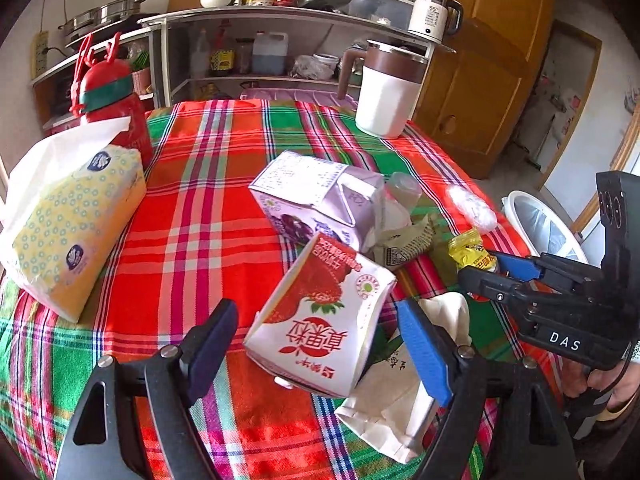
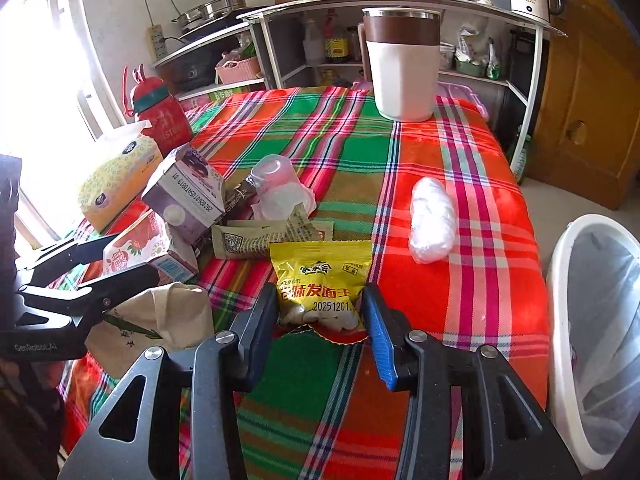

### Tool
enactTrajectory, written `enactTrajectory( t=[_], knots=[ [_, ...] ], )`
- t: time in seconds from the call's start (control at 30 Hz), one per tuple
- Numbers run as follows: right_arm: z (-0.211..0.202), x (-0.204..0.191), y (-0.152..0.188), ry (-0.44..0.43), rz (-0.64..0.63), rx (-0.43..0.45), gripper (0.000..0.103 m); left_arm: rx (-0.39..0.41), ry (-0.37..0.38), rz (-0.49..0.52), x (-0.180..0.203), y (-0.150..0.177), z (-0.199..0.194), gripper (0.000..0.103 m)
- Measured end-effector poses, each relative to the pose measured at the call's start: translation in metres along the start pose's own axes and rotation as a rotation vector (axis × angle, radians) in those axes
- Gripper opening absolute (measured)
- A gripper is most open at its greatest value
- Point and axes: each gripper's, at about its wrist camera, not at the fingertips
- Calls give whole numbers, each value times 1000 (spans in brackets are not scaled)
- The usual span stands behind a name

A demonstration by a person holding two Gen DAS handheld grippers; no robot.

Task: Collect trash
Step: 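Grasp the strawberry juice carton with the left tool while the right tool grasps the yellow snack bag, then carry the juice carton and yellow snack bag over the white bin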

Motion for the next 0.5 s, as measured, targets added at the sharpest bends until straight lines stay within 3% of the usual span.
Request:
enactTrajectory(
  t=[0.2, 0.37, 0.5],
  knots=[
    [-3, 0, 2, -4, 9, 6, 44, 12, -61, 15, 3, -2, -1, 82],
    [-6, 1, 4, -5, 14, 10, 44, 12, -66, 30, 9, -1, -1, 64],
    [-9, 1, 6, -7, 16, 16, 44, 21, -78, 36, 13, -1, -3, 59]
  ],
)
Point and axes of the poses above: each gripper's, at about its wrist camera, not at the fingertips, and z roughly the way its jaws point, x to its right, y to its underside, and after that the axes turned 4 degrees about y, right-handed
